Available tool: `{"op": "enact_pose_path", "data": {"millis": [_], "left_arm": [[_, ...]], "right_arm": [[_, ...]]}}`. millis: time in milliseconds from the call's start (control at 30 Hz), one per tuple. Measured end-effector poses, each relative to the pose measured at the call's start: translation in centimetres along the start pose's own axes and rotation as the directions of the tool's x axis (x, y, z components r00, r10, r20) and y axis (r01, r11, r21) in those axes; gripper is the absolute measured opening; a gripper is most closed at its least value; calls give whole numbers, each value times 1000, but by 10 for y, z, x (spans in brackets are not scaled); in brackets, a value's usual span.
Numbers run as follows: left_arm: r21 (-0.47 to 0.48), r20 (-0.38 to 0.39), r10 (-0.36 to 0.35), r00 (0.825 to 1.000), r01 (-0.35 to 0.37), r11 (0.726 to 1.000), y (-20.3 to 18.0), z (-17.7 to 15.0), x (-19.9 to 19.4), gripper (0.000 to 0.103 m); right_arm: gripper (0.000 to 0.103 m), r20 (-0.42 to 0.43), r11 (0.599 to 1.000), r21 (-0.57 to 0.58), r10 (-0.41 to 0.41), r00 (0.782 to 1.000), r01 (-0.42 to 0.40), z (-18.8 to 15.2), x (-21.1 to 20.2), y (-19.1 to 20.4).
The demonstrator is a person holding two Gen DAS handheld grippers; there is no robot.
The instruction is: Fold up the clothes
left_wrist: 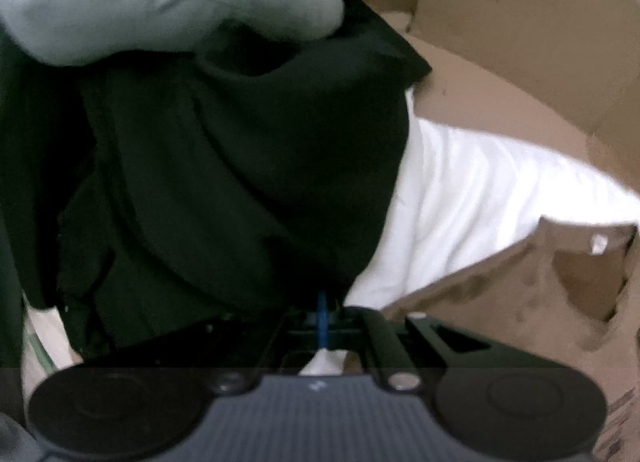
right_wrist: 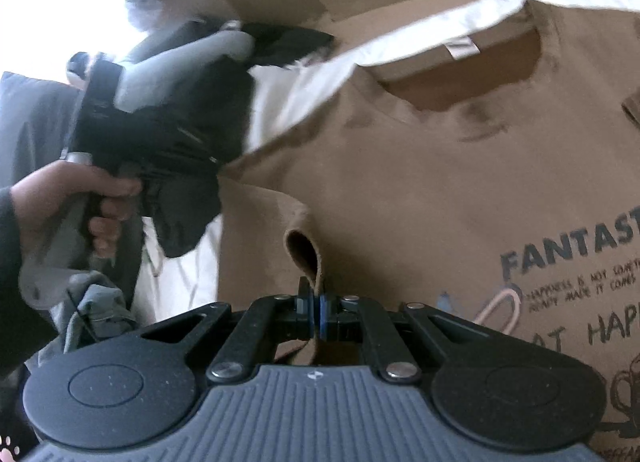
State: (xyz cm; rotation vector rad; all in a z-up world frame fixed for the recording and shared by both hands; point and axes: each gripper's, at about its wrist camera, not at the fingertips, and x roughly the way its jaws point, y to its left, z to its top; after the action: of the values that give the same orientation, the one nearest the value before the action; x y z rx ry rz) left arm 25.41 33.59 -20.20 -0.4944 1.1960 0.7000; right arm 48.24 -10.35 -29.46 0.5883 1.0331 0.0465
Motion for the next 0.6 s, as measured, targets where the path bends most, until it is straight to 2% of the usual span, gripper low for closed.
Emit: {"op": "enact_pose_path", "data": {"millis": [67,200,300,500,600], "left_arm": [[-7,16,-21,1000,21,1000,3,-6,-11,6],[-18,31,-61,998,62,998,8,-19,-33,7],[-5,5,-94,996,94,996,5,-34,-41,7],[34,-61,-94,994,96,995,-17,-39,-20,7],[-4,-49,-84,995,84,996,-18,-39,-10,7]], "right_arm": [[1,-4,1000,13,-6,1000,6,-1,2,-3],[2,2,1000,18,-9,1000,9,1,1,-6],[2,-3,999,27,-16,1000,17,4,3,-9],[3,-13,999,28,-18,1000,18,7,7,-11],[3,-16,1000,26,-14,1000,14,10,9,-10]]}}
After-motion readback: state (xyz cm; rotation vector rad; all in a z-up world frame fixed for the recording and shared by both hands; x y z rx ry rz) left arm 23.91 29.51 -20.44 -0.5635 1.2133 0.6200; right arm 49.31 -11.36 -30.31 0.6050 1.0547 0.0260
